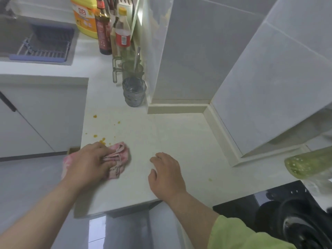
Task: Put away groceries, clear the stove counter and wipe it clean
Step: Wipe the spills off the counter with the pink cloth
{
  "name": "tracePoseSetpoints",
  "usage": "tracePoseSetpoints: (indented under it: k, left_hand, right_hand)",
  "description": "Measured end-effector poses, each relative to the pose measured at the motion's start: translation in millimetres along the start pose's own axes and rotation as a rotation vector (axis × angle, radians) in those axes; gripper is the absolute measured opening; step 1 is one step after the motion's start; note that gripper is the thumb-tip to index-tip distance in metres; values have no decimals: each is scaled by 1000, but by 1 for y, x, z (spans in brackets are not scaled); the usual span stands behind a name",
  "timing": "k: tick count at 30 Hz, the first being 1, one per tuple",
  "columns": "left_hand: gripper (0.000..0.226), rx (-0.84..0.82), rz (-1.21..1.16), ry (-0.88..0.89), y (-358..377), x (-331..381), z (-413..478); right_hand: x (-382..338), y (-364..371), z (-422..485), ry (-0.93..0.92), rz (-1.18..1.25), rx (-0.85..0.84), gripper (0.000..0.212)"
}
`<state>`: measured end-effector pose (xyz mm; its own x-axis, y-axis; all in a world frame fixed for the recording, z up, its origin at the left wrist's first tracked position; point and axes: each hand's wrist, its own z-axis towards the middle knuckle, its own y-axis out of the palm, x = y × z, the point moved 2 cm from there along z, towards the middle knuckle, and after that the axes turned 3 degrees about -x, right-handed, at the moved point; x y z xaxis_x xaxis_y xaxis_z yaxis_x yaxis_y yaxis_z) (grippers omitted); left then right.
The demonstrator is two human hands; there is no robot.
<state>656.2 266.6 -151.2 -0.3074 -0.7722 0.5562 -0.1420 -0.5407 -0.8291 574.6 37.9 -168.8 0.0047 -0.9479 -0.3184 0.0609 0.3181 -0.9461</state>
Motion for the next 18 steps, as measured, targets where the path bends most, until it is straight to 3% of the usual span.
tracePoseSetpoints:
  k: [3, 18]
  left_hand:
    - [33, 3, -13, 0, -2, -3, 11]
    - [37, 24, -59, 27, -6, -13, 68]
  right_hand:
    - [1, 1, 0, -10, 6, 29, 38]
    - [6, 8, 1, -35, -3, 90, 36]
